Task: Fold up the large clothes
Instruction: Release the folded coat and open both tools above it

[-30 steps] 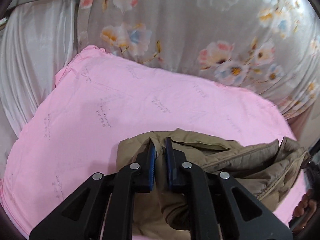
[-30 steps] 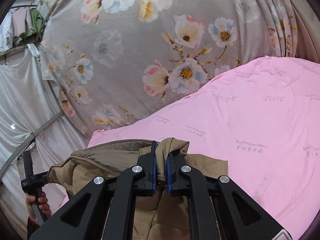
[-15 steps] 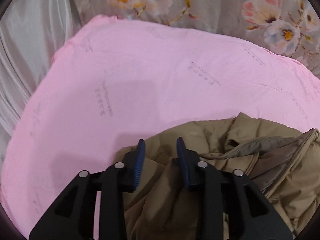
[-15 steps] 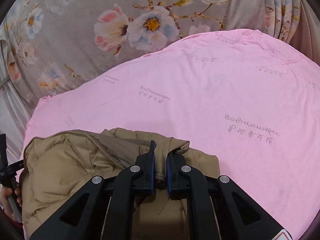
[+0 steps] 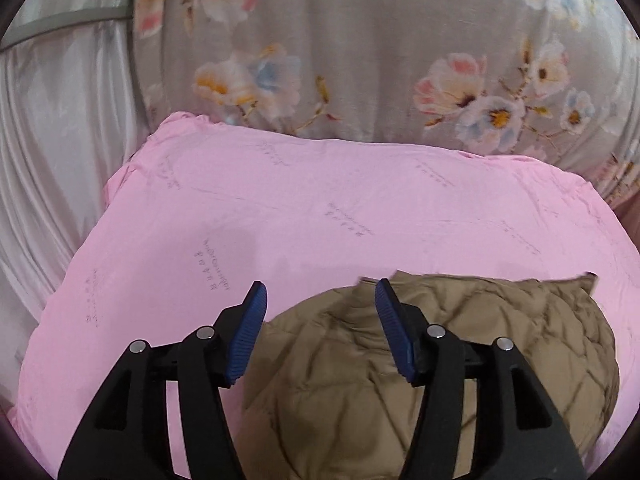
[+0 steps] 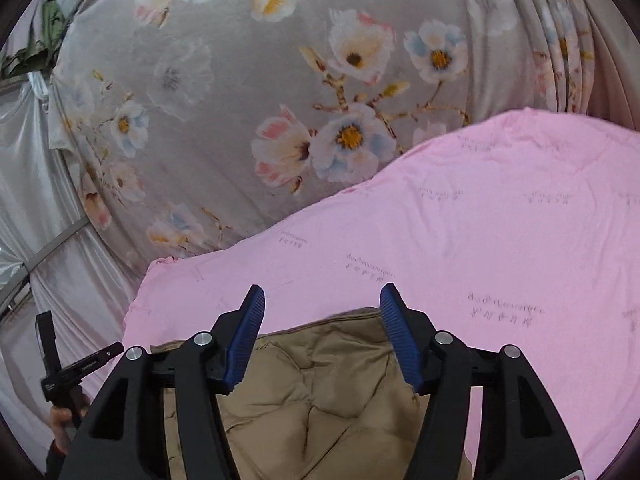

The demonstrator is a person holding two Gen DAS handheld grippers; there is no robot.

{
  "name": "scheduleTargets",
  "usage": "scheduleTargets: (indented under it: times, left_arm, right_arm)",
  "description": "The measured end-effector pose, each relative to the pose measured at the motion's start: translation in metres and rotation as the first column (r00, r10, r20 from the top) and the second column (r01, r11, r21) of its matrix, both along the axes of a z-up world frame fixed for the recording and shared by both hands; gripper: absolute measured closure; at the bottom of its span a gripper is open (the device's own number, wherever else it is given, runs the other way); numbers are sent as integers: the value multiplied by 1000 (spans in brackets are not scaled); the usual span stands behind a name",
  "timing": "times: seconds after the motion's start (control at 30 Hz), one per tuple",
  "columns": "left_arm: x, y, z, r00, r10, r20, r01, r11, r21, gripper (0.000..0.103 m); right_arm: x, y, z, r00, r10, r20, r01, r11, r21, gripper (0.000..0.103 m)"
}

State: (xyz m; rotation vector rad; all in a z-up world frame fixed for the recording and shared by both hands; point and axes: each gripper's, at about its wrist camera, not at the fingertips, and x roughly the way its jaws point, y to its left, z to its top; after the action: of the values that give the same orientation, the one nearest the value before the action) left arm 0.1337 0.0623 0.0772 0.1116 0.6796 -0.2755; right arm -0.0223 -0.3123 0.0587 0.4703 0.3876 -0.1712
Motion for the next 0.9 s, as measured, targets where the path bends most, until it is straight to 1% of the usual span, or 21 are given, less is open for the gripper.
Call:
scheduleTargets:
  times: [0.07, 0.1, 0.13, 0.2, 0.27, 0.33, 0.37, 0.43, 0.47, 0.57, 0.63, 0.7, 0.8, 0.9]
  left_arm:
    - [-5, -24, -3, 997, -70, -30, 70, 998, 5, 48]
    - [-5, -37, -9, 994, -102, -48, 102, 995, 8, 48]
    - [-4, -50, -16, 990, -127, -67, 129, 992, 19, 48]
    - [1, -73, -34, 984, -153, -96, 160, 985, 66, 48]
    - [9, -93, -51, 979, -166, -118, 179, 977, 113, 48]
    - [19, -104, -65, 980, -155, -129, 173, 974, 146, 48]
    - [23, -105, -68, 983, -137, -122, 156, 975, 158, 48]
    - [32, -105, -73, 990, -97, -98, 114, 975, 193, 47]
    - [39, -104, -76, 992, -80, -96, 98, 974, 205, 46]
    - [53, -97, -86, 991, -61, -121, 84, 977, 198, 46]
    - [59, -92, -91, 992, -46, -119, 68, 980, 188, 45]
    - [65, -86, -96, 992, -30, -121, 50, 985, 163, 44]
    - [78, -77, -104, 990, -6, -139, 21, 994, 106, 39]
    - [83, -74, -112, 990, 11, -143, 0, 997, 75, 37]
  right_arm:
    - [5, 16, 0, 997, -15, -70, 7, 994, -112, 43]
    - [11, 24, -6, 993, -20, -120, 0, 986, -167, 43]
    - [16, 27, -15, 987, -30, -158, -3, 980, -199, 44]
    - [27, 24, -38, 975, -43, -219, -5, 977, -213, 45]
    - [38, 21, -54, 966, -25, -258, -24, 982, -187, 49]
    - [49, 27, -64, 958, 23, -287, -72, 984, -163, 67]
    - [60, 33, -69, 952, 55, -302, -107, 982, -158, 71]
    - [77, 44, -73, 939, 87, -332, -150, 974, -171, 82]
    - [91, 49, -79, 930, 94, -355, -168, 969, -182, 84]
    - [118, 53, -96, 912, 70, -403, -162, 967, -197, 86]
    - [131, 49, -108, 903, 54, -426, -146, 972, -186, 87]
    - [139, 43, -116, 902, 40, -430, -126, 977, -174, 90]
    - [143, 40, -120, 900, 10, -435, -102, 976, -190, 90]
    - [150, 37, -126, 897, 6, -442, -97, 978, -185, 90]
